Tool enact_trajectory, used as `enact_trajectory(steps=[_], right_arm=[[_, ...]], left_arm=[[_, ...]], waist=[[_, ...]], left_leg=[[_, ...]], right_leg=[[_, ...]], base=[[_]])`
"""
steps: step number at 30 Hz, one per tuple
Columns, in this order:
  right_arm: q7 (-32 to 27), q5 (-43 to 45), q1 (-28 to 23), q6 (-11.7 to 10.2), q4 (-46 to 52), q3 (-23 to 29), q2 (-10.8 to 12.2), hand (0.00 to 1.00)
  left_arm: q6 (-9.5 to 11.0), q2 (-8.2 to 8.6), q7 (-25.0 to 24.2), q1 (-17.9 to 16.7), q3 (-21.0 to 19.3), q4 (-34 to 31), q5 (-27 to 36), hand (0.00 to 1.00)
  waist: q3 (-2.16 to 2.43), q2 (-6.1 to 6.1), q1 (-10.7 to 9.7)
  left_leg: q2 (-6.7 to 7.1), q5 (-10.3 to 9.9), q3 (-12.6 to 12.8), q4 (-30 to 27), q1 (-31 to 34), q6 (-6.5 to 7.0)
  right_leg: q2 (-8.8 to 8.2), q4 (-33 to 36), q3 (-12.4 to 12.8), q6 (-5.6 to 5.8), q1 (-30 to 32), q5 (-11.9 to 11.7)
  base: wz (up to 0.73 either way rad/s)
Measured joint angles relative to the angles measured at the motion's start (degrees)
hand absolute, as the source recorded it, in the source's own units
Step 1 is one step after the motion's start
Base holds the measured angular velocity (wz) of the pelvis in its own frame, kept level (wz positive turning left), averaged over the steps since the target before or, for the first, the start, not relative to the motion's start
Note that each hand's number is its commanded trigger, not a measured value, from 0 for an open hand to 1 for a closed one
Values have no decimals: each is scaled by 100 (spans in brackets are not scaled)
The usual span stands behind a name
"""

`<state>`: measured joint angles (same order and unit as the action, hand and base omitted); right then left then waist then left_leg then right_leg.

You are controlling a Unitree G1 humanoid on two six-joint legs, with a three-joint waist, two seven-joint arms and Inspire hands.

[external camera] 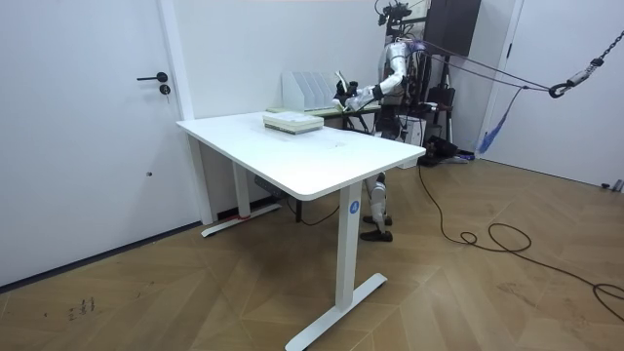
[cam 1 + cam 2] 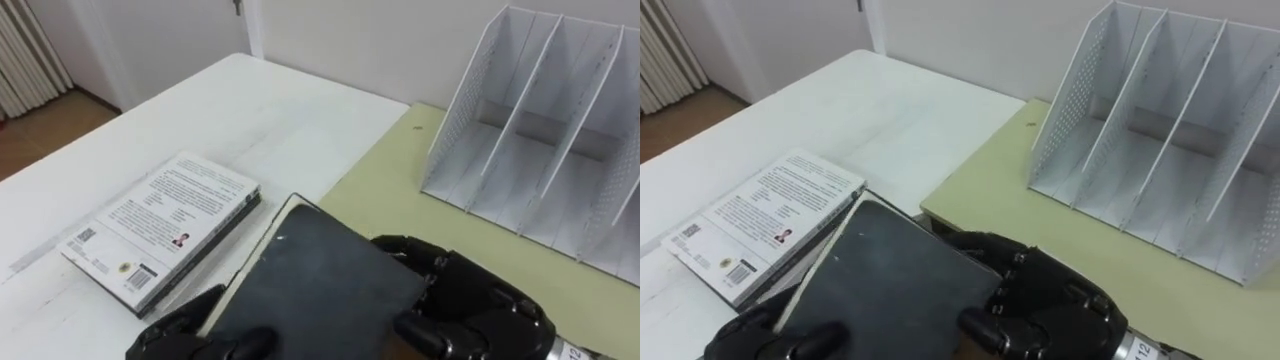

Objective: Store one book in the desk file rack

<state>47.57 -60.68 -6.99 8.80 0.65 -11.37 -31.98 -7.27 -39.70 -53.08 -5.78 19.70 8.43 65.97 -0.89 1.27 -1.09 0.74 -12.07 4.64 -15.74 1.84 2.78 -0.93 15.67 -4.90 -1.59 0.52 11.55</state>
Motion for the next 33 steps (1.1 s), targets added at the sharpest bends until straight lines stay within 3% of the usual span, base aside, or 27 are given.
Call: enact_trajectory(steps=[20,21,22,23,33], right_arm=[[6,-19,35,-77,19,-94,16,100],[11,-23,35,-91,18,-91,16,100],[14,-23,35,-104,19,-91,18,100],[17,-24,35,-122,19,-92,38,100],[-117,71,26,-178,4,-75,123,100]], left_arm=[[-96,9,-82,4,-44,-115,-118,100],[-96,9,-82,6,-46,-124,-118,87],[-96,9,-82,6,-46,-125,-118,23],[-96,16,-82,6,-49,-129,-117,0],[-83,116,176,1,-525,-248,-109,0]], waist=[[12,-26,78],[15,-32,107],[16,-35,123],[19,-44,154],[41,-175,273]], left_leg=[[-4,0,9,-12,55,0],[-4,0,9,-12,52,0],[-4,0,9,-11,50,-1],[-5,0,9,-10,49,-1],[-7,-15,-15,35,-120,-2]], right_leg=[[6,-3,20,-1,49,-1],[6,-1,22,-1,50,-1],[6,-1,22,-1,50,-1],[6,3,25,-1,50,-1],[13,-95,-6,-1,-210,-4]], base=[[0],[0],[0],[0],[2]])
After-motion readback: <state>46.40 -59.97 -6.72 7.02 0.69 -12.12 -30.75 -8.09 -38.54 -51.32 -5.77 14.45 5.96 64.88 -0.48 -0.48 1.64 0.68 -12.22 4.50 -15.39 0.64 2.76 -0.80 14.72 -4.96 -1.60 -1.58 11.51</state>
